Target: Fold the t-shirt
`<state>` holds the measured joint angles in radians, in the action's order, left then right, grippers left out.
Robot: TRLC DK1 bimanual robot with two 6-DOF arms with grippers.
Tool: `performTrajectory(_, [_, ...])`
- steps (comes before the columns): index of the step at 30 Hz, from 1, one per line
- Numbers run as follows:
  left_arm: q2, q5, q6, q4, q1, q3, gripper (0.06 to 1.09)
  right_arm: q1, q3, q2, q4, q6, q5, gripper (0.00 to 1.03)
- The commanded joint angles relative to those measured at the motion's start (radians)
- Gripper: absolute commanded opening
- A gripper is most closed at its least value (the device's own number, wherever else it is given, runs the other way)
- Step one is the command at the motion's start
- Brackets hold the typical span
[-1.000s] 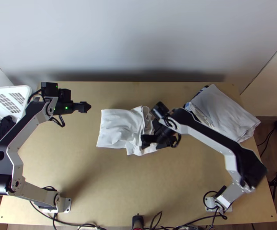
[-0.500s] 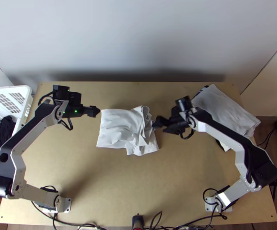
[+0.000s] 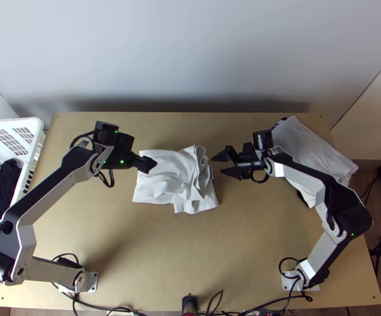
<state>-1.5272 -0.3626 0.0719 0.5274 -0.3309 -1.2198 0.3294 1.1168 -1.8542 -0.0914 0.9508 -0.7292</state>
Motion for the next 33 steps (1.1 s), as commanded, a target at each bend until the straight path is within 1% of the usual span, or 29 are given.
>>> performTrajectory(1, [-0.021,-0.001,0.034,0.005,-0.080,-0.037,1.04,-0.001,-0.011,-0.019,0.039,0.032,-0.044,0.93])
performTrajectory(5, [-0.074,-0.006,0.074,-0.035,-0.183,-0.046,1.04,-0.001,-0.012,-0.011,0.038,0.037,-0.044,0.93])
performTrajectory(8, [-0.143,0.002,0.066,-0.066,-0.277,-0.052,1.04,-0.015,-0.018,0.006,0.036,0.046,-0.044,0.93])
performTrajectory(14, [-0.300,0.103,-0.003,-0.049,-0.365,-0.149,1.04,-0.089,-0.048,0.132,0.030,0.063,-0.042,0.93])
performTrajectory(19, [-0.338,0.100,0.005,-0.046,-0.416,-0.224,1.04,-0.156,-0.086,0.190,0.030,0.065,-0.042,0.93])
performTrajectory(22, [-0.367,0.097,0.042,-0.050,-0.441,-0.267,1.04,-0.170,-0.107,0.191,0.030,0.063,-0.042,0.93])
performTrajectory(24, [-0.380,0.074,0.081,-0.050,-0.450,-0.303,1.04,-0.170,-0.120,0.194,0.030,0.063,-0.042,0.93])
performTrajectory(26, [-0.387,0.034,0.152,-0.075,-0.448,-0.346,1.04,-0.165,-0.130,0.197,0.032,0.065,-0.042,0.93])
performTrajectory(29, [-0.389,-0.064,0.273,-0.136,-0.424,-0.385,1.04,-0.153,-0.140,0.196,0.035,0.071,-0.042,0.93])
performTrajectory(30, [-0.387,-0.084,0.304,-0.158,-0.415,-0.388,1.04,-0.150,-0.140,0.196,0.035,0.072,-0.042,0.93])
performTrajectory(33, [-0.373,-0.151,0.362,-0.167,-0.379,-0.394,1.04,-0.142,-0.132,0.194,0.036,0.078,-0.042,0.93])
